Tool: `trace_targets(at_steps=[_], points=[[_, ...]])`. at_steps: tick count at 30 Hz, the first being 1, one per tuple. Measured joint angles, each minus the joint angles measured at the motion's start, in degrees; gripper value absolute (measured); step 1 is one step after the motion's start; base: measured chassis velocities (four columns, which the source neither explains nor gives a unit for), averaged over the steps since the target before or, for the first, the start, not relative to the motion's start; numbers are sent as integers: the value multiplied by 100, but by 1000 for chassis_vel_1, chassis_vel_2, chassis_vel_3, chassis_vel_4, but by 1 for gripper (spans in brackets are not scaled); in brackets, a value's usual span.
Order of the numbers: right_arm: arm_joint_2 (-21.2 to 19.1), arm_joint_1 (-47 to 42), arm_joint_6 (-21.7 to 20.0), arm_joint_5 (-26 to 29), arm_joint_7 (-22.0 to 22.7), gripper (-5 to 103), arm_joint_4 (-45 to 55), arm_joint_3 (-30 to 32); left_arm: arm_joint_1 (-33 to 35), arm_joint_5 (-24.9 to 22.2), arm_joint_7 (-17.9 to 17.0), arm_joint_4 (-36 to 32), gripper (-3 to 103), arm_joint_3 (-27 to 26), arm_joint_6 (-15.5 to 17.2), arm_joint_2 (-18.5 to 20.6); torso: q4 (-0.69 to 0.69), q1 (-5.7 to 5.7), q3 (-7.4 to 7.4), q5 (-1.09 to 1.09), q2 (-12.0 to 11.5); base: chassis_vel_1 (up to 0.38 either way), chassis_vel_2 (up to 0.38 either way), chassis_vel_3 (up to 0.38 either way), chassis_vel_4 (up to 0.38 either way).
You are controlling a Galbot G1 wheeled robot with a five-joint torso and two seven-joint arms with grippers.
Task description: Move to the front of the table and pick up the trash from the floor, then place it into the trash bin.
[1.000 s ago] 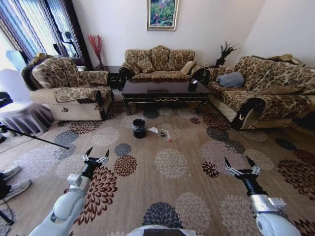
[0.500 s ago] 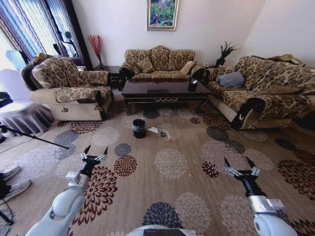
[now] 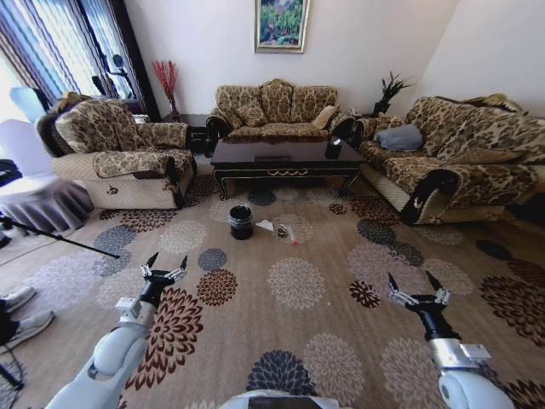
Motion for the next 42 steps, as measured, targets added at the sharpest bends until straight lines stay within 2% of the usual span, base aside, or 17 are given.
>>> trace_targets(at_steps=[4,6,7,9,13,14,19,42], points=[[4,-12,13,-4,-7,100,3,-7,51,33,54,-82,100,-2,14,1,0,0,0,0,0,0,0,0,0],[-2,3,10,-1,-4,100,5,-17,82,-122,333,-186,100,-4,141,23,0,0,0,0,0,0,0,0,0],[-2,3,10,-1,-4,100,5,-17,82,-122,333,-186,100,-4,141,23,0,0,0,0,0,0,0,0,0],[-33,56,-23,31,25,100,-18,-35,76,-199,480,-282,100,-4,349,23,0,-2,-3,1,-4,0,0,0,0],[-78,102,-67,84,61,100,-36,-51,50,-206,417,-330,100,54,523,16,1,-21,-22,0,-46,0,0,0,0],[-125,125,-85,107,79,100,-39,-52,46,-186,151,-407,100,117,750,10,1,-52,-51,0,-107,0,0,0,0],[-171,104,-84,136,87,100,-37,-28,42,-132,46,-448,100,133,815,-6,1,-123,-135,0,-259,0,0,0,0],[152,-124,115,52,42,100,-22,71,48,-170,151,-397,100,113,974,-34,0,-407,-500,0,-909,0,0,0,0]])
